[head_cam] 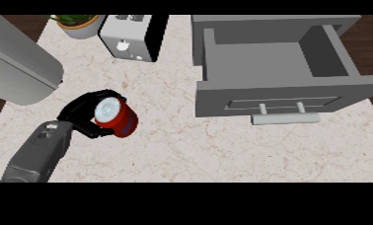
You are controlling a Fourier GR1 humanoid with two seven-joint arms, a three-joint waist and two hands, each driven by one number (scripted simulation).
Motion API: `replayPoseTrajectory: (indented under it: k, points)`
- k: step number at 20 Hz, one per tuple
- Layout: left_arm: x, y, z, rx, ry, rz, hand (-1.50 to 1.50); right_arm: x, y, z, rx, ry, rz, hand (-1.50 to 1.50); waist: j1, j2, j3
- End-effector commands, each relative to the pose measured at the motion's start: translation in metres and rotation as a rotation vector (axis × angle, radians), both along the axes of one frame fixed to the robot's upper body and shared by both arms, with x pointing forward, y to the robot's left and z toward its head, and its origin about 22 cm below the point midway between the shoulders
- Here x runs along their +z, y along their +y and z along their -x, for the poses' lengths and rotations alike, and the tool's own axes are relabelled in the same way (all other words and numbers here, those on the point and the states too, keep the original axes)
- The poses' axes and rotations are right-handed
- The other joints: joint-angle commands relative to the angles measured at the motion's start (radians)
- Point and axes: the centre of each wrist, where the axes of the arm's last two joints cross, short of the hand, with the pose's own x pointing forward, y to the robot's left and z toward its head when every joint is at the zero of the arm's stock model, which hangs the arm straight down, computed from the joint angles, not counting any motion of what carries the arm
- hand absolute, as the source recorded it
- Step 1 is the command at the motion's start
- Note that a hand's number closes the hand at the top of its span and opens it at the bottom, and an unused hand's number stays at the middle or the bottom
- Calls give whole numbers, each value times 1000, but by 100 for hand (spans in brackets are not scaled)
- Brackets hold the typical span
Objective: Pick up the can, place it into the drawer and close the drawer
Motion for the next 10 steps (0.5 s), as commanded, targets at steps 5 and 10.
replayPoseTrajectory:
  k: [5,10]
  points:
    - [5,-17,-11,-170,-30,233,150,-3,4,12,1,4,-11,-150,3,-4,0]
    - [20,-26,-25,-232,-66,294,150,-1,5,22,-15,19,-16,-150,9,-9,1]
